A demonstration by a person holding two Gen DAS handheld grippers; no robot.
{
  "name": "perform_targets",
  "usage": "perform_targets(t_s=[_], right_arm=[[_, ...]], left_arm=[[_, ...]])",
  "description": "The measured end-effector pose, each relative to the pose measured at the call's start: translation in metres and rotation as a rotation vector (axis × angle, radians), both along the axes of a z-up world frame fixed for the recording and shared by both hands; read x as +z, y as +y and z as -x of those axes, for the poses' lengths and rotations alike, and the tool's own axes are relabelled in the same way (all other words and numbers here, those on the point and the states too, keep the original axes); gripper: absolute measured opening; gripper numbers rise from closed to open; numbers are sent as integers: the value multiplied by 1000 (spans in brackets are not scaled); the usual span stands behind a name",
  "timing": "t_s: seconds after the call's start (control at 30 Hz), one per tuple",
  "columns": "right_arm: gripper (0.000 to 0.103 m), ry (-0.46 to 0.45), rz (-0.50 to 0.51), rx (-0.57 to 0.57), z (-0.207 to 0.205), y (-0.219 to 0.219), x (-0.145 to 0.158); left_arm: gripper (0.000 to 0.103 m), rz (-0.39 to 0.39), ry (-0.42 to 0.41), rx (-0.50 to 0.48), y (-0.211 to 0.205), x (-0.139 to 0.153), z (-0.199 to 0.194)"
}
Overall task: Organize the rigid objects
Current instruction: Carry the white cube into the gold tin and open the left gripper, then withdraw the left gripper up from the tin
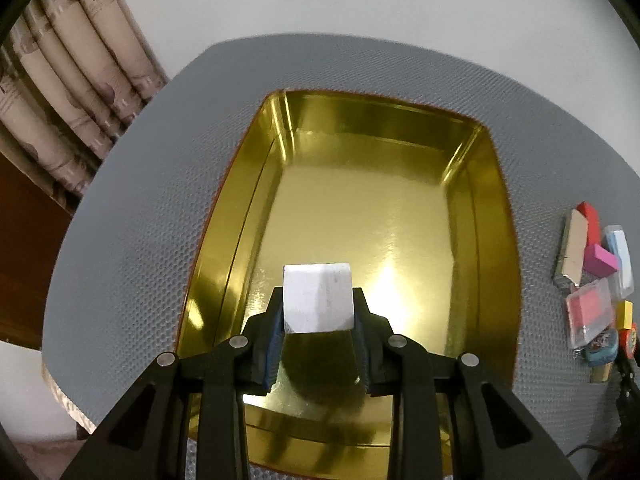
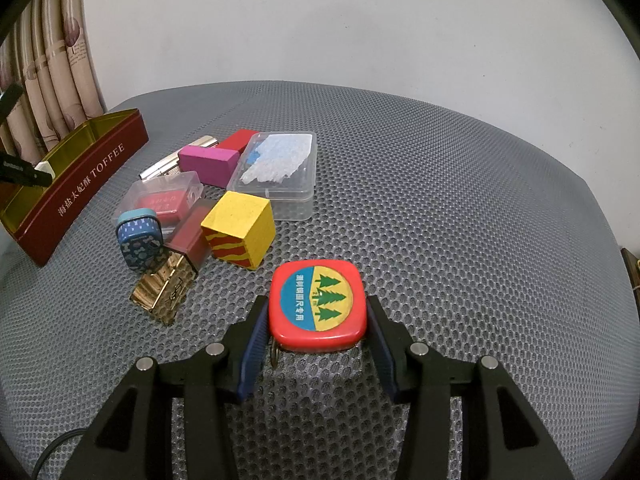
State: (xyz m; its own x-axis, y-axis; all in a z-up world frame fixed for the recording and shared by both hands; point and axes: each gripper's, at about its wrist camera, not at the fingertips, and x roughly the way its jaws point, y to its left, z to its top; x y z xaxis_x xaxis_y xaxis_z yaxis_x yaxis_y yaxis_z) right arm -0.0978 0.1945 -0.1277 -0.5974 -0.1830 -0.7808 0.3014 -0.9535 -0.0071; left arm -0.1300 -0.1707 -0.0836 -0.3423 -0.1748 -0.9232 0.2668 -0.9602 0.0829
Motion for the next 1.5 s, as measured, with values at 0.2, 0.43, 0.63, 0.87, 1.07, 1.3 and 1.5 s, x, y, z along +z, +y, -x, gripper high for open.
perform_targets(t_s=[0.2, 0.43, 0.63, 0.87, 1.07, 1.3, 1.5], right_arm=[[48, 0, 1, 0, 3, -5, -1], [48, 1, 0, 0, 4, -5, -1], [48, 0, 1, 0, 3, -4, -1], [48, 1, 1, -1, 4, -5, -2], [48, 2, 0, -1, 4, -4, -2], [47, 2, -2, -1, 8, -9, -3], [47, -14, -1, -24, 12, -13, -4]], left_arm=[[27, -5, -9, 3, -1, -1, 1], [28, -1, -10, 2, 0, -7, 1], [34, 2, -2, 6, -3, -4, 1], [54, 26, 43, -12, 3, 11, -6], [64, 48, 83, -27, 13, 22, -19], [75, 81, 109, -21, 14, 35, -42], [83, 80, 140, 31, 4, 44, -64]])
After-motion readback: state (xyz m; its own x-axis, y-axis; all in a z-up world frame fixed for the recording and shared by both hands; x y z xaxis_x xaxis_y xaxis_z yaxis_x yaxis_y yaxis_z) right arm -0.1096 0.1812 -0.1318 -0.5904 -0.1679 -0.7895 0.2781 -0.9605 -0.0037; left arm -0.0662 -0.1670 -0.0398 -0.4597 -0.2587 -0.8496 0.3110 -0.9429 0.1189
